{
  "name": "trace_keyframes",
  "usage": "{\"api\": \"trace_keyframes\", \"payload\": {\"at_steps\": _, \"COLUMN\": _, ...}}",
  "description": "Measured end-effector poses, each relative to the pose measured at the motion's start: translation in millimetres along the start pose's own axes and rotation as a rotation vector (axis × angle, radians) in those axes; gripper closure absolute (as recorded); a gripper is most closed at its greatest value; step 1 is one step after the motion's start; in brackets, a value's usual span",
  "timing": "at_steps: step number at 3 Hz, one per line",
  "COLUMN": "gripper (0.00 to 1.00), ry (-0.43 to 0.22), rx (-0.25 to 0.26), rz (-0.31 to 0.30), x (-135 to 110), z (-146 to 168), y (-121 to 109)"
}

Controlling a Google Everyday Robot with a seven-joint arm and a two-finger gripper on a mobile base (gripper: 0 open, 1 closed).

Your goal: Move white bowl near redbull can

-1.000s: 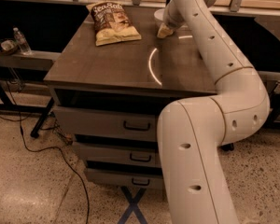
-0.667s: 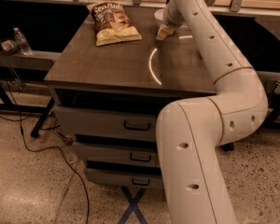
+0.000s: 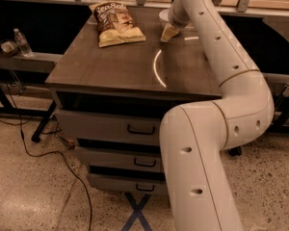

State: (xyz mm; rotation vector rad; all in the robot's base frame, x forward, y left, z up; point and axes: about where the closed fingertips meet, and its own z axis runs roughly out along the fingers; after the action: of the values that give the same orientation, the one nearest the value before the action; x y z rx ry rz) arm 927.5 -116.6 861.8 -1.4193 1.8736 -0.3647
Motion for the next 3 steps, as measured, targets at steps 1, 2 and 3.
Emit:
{"api": "trace_keyframes", "payload": {"at_steps": 1, "gripper": 0.41, "ry": 0.000, "rx": 0.000, "rz": 0.000, "x": -1.2, "z": -2.6, "y": -1.5}}
{"api": "trace_keyframes", "payload": {"at_steps": 2, "gripper": 0.44, "ry": -0.132, "rx": 0.064, "rz": 0.008, "x": -11.9, "z": -59.7, "y": -34.1}}
{"api": "trace_keyframes", "payload": {"at_steps": 3, "gripper": 0.36, "ry": -0.282, "rx": 0.125, "rz": -0.001, "x": -36.4, "z": -132.2, "y": -62.3}}
